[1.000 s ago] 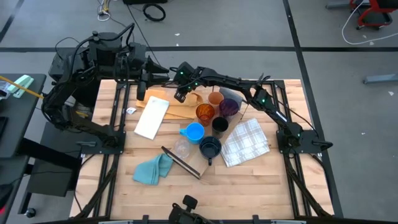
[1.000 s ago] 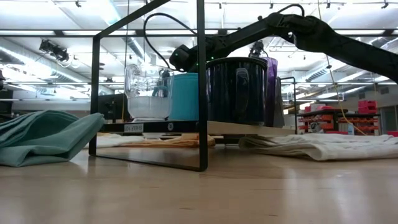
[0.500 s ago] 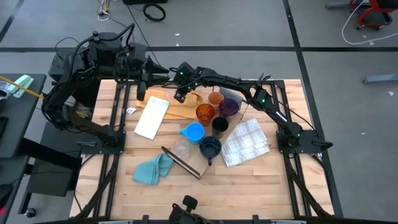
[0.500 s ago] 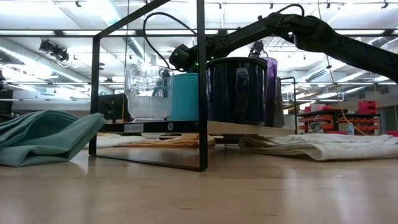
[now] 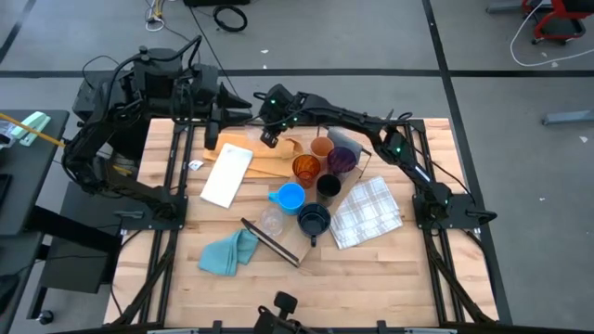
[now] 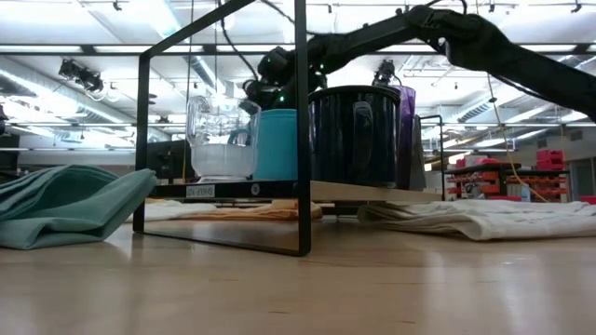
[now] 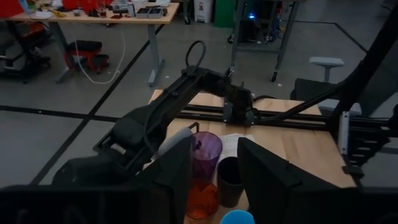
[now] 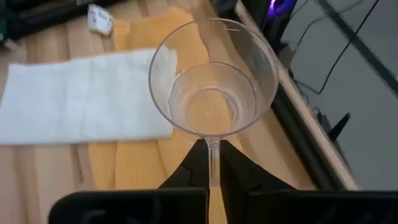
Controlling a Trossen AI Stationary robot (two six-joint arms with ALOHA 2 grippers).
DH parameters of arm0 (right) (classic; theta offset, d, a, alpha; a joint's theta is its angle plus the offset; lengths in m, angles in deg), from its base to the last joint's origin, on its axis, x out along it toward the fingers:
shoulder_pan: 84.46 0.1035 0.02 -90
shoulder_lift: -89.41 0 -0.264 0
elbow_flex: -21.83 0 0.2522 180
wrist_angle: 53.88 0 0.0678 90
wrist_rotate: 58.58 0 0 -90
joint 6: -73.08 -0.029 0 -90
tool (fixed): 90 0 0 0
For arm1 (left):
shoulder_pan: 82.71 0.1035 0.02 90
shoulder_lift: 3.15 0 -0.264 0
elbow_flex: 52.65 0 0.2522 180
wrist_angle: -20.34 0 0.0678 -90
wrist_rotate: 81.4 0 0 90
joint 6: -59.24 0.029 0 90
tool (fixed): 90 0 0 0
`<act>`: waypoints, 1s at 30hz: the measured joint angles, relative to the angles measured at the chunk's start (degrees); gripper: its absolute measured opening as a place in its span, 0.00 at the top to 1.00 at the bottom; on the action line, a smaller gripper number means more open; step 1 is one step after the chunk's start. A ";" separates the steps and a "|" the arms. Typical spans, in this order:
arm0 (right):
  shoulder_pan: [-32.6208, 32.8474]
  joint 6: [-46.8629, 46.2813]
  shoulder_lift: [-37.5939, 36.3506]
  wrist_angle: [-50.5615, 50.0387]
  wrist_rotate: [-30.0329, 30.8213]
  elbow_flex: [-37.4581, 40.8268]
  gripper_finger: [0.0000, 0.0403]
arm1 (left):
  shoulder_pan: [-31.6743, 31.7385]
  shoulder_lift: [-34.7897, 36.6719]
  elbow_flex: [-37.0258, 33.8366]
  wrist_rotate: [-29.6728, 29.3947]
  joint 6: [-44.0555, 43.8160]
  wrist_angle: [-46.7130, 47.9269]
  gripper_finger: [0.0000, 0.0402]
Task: Stack small to large cups/mugs on shelf
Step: Put the transparent mug on the shelf
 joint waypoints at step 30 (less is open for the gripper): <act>25.92 -11.94 -27.59 -24.69 10.00 0.00 0.96 | 14.13 0.02 0.00 -0.24 4.81 -6.41 0.67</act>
